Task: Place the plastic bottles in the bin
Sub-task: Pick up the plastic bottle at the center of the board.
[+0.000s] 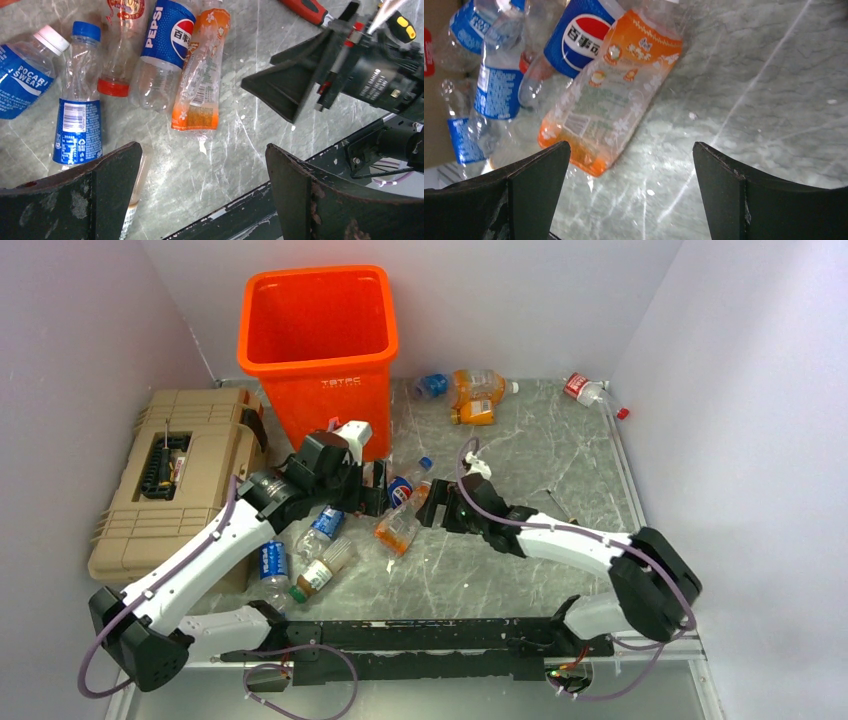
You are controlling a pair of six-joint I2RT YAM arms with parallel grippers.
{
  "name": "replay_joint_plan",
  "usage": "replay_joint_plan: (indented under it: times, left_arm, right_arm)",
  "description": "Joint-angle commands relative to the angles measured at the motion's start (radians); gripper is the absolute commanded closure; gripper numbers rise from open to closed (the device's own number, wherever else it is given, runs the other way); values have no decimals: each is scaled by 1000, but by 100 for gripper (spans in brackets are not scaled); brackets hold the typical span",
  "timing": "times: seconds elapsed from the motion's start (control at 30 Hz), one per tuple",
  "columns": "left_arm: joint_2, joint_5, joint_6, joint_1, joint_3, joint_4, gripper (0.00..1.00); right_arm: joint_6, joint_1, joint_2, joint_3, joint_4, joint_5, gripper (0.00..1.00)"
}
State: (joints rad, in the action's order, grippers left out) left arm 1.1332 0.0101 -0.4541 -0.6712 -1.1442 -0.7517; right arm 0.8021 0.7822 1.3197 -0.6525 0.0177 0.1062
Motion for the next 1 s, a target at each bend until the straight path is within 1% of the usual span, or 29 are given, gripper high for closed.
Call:
replay_joint_plan:
  times: [0.0, 0.1, 0.17, 0.23, 0.33, 0.47, 0.53, 0.67, 0.83, 0.9, 0.93, 0.97]
  left_arm:
    - [5, -23, 37, -4, 19, 76, 1]
    - [28, -58, 30, -4, 43, 117, 0]
    - [33, -81, 11, -3, 60, 135, 0]
    - [34, -71, 30, -2, 68, 137, 1]
    - [31, -20, 91, -2, 49, 100, 1]
    - [-11, -52, 80, -2, 61, 97, 1]
    - [-43, -41, 80, -1, 79, 122, 0]
    - [-100, -20, 83, -1, 126, 176, 1]
    - [-120, 5, 100, -2, 140, 185, 1]
    - [-115, 5, 101, -2, 134, 176, 1]
    - [-112, 7, 102, -2, 131, 171, 1]
    - [-110, 8, 103, -2, 128, 167, 1]
  right_arm:
    - [136, 2, 99, -101, 47, 44, 3]
    - [171, 0, 161, -138, 64, 57, 3]
    - [185, 0, 206, -177, 43, 73, 3]
    - [193, -3, 253, -219, 10, 83, 4]
    - [202, -4, 293, -247, -8, 105, 6]
    - [202, -4, 354, -291, -47, 121, 9]
    - [193, -5, 378, -318, -73, 126, 11]
    - [164, -4, 409, -331, -108, 151, 17]
    - [127, -6, 389, -294, -108, 165, 35]
    - [111, -6, 364, -271, -109, 174, 41]
    - [99, -6, 351, -261, -113, 177, 42]
    - [86, -6, 340, -254, -121, 178, 41]
